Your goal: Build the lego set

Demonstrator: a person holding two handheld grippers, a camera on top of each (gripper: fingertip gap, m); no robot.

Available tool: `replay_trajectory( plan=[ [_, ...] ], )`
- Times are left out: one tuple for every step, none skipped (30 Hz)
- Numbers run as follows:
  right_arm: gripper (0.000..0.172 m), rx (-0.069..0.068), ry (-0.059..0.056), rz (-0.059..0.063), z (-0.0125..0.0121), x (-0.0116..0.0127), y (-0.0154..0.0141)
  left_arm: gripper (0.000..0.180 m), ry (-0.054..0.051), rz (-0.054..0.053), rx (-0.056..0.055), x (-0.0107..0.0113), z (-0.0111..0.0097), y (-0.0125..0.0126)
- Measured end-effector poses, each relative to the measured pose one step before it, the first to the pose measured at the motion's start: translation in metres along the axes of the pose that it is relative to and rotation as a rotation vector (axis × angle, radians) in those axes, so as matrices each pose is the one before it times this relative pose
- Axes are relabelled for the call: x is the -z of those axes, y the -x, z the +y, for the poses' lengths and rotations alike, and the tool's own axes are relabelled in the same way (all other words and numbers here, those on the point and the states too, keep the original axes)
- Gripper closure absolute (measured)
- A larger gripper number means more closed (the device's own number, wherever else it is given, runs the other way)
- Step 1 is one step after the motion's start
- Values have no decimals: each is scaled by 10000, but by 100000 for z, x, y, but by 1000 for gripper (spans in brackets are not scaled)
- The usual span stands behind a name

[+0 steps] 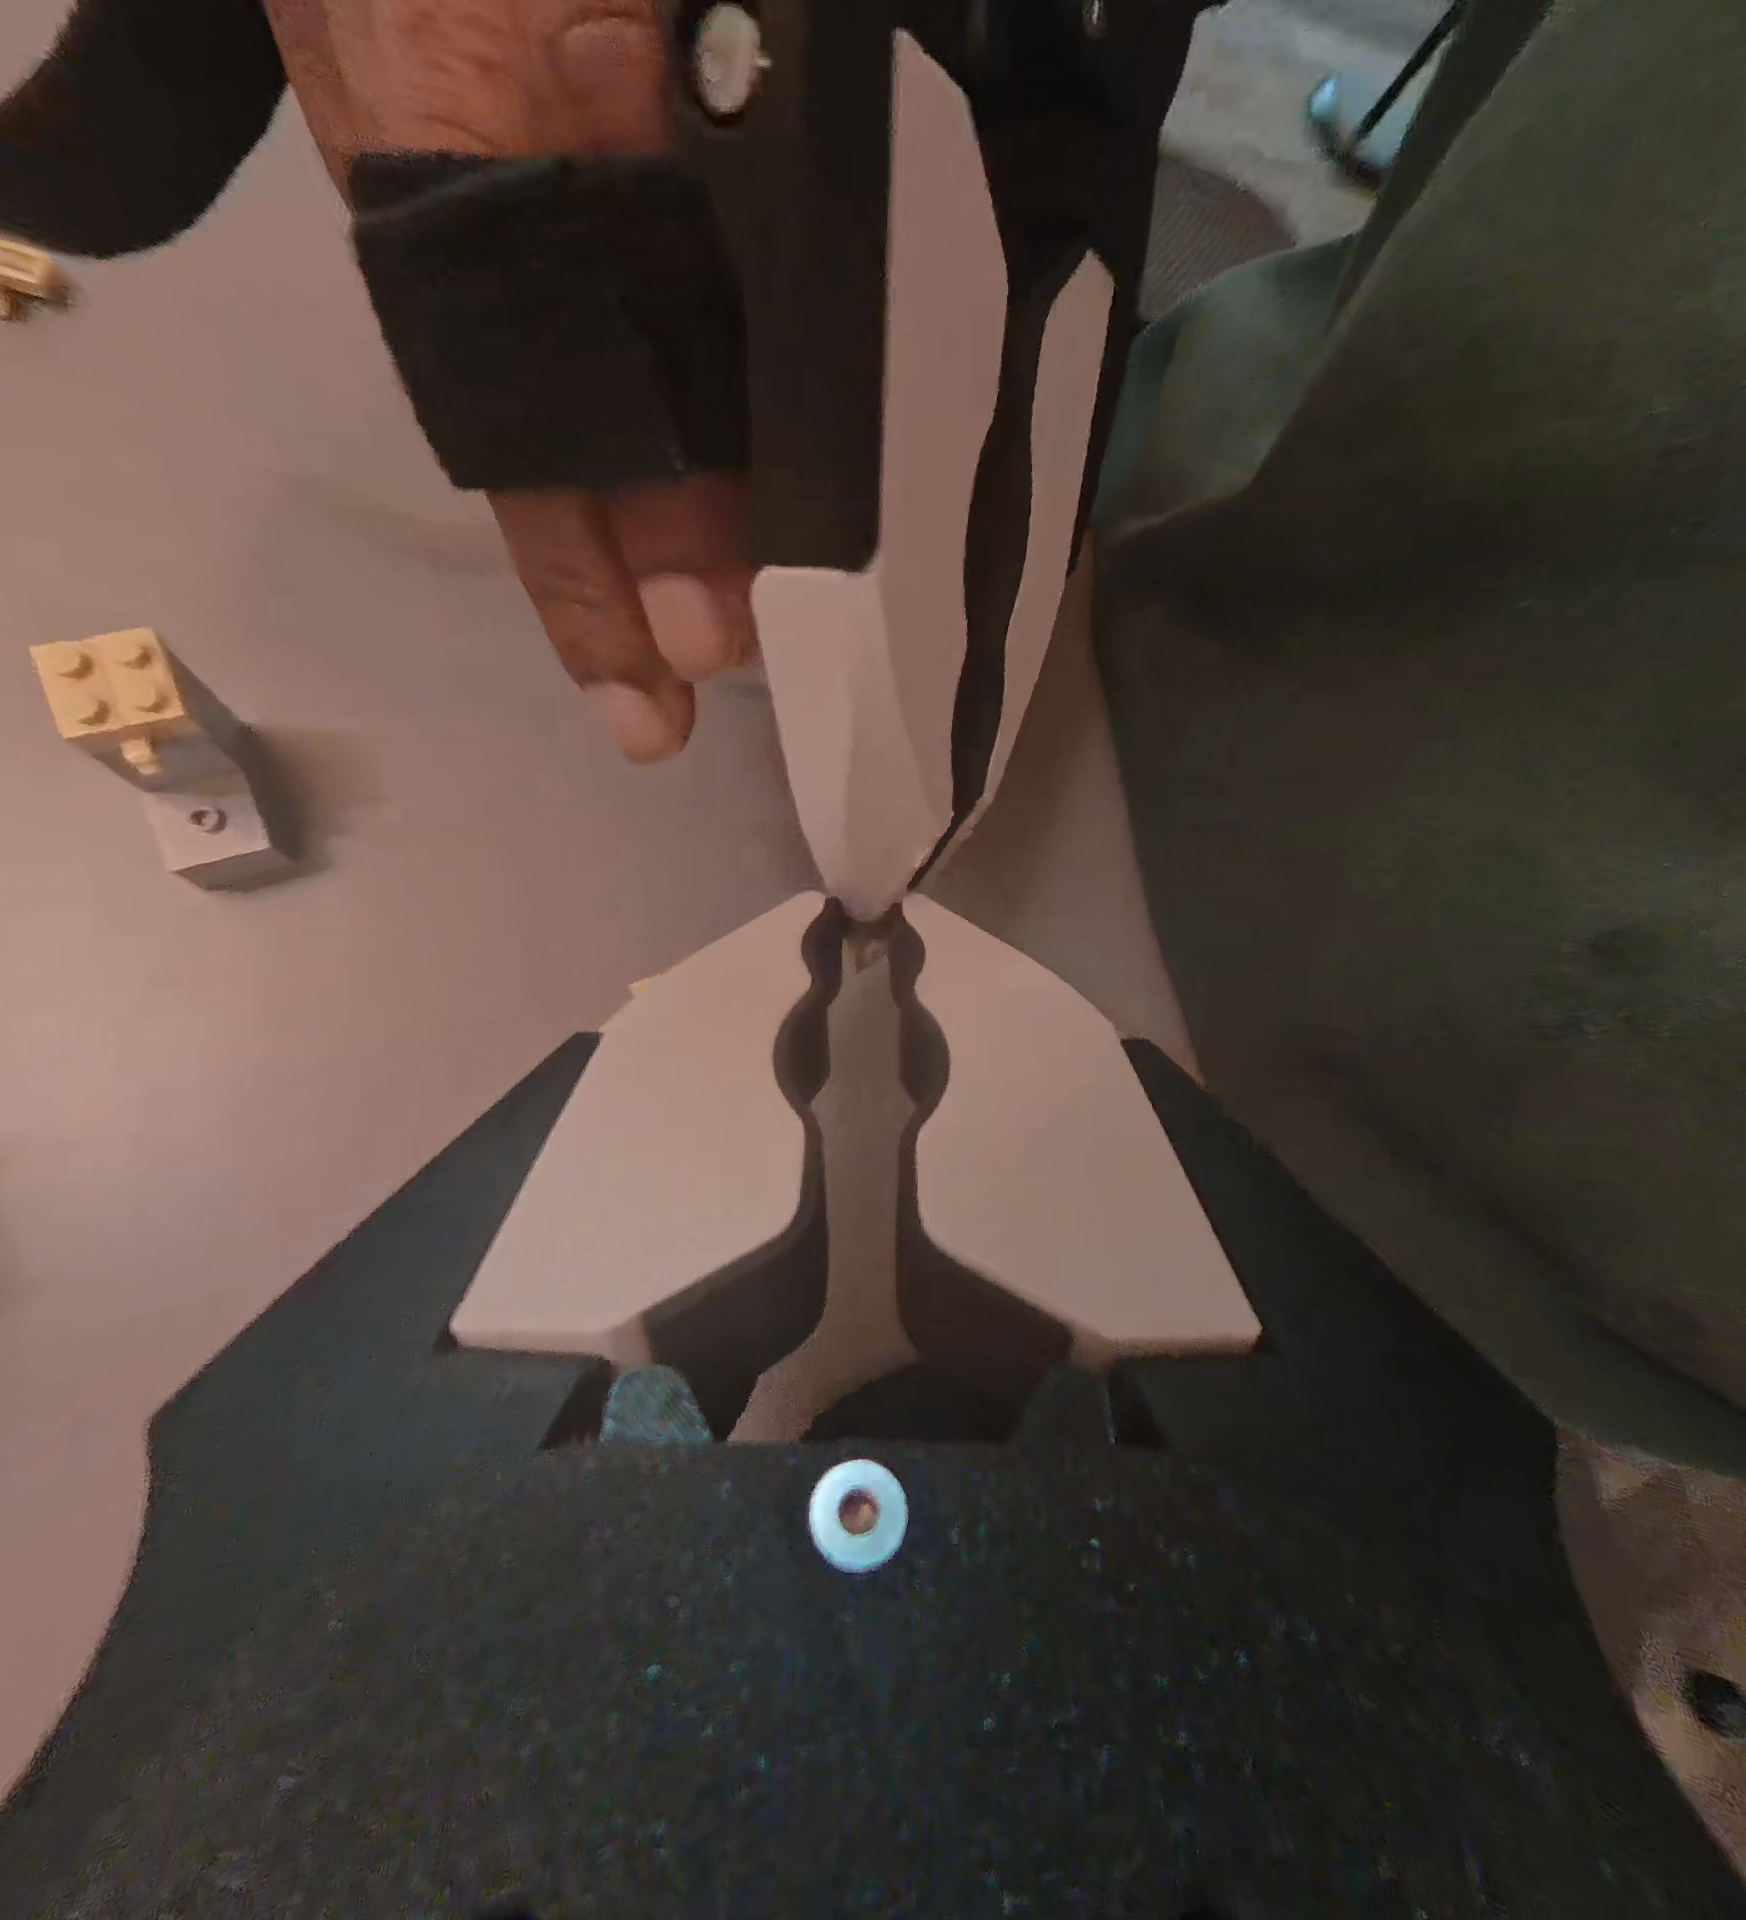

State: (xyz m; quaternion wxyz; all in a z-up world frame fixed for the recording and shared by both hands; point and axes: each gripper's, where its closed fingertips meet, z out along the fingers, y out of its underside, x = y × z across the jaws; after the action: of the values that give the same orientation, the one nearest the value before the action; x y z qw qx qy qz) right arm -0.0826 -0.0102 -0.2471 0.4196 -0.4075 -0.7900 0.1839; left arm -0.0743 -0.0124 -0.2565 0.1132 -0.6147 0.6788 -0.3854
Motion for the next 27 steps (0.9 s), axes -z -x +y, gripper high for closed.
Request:
replay_trajectory(
  plan=[
    [160,279,-51,97,-187,13,49,173,-196,480,235,82,-71,-333],
    [160,246,-32,85,-163,-33,44,173,-151,423,198,66,-7,-280],
    [161,262,12,138,-115,-62,-34,173,-127,350,155,56,0,-196],
    [163,330,8,229,-91,-55,-139,173,-155,333,153,86,-51,-184],
    [163,315,-18,205,-125,-27,-94,172,-162,278,153,82,-104,-164],
    [168,167,-9,304,-95,13,-280,173,-187,297,92,54,-190,-290],
    [169,166,-134,112,-254,110,-59,173,-141,201,33,36,-131,-241],
    [169,-19,-38,55,-129,101,-48,173,-103,80,9,24,-104,-98],
    [169,-19,-12,70,-75,98,-72,173,-116,90,20,36,-148,-103],
    [169,33,-68,141,-103,123,-105,173,-143,95,30,78,-175,-96],
    [169,2,-43,100,-29,97,-66,173,-137,45,30,88,-142,10],
    [169,-21,13,86,69,91,-69,172,-105,1,33,78,-92,80],
    [169,-45,0,82,97,93,-76,172,-75,-11,21,82,-48,81],
    [169,-113,-13,58,115,86,-65,172,-35,-84,-28,77,-8,143],
    [169,-158,6,44,193,98,-62,171,-33,-172,-67,93,20,207],
    [169,-177,4,90,242,127,-151,169,-28,-188,-41,112,35,229],
    [169,-216,-35,185,209,158,-304,167,-7,-175,-14,119,111,216],
    [169,-241,-51,183,193,185,-349,166,-78,-189,-18,88,54,226],
    [169,-216,-44,251,158,157,-451,165,-142,-141,1,69,-18,177],
    [169,-163,-19,287,143,123,-472,164,-198,-89,31,36,-90,149],
    [169,-128,-63,203,41,71,-318,164,-246,-49,47,32,-166,106],
    [169,-79,-18,138,53,-9,-181,165,-267,-47,70,58,-236,116],
    [169,45,95,225,179,-57,-235,167,-242,-3,78,90,-229,53],
    [169,147,73,154,158,-61,-101,168,-178,-46,47,82,-175,104],
    [169,40,24,96,52,-40,-57,169,-54,-105,13,49,-1,169],
    [169,-14,57,83,96,-47,-71,170,-85,-76,31,27,-58,124],
    [169,34,-15,61,-19,-12,-19,173,-64,-51,46,26,-38,99]
  ],
)
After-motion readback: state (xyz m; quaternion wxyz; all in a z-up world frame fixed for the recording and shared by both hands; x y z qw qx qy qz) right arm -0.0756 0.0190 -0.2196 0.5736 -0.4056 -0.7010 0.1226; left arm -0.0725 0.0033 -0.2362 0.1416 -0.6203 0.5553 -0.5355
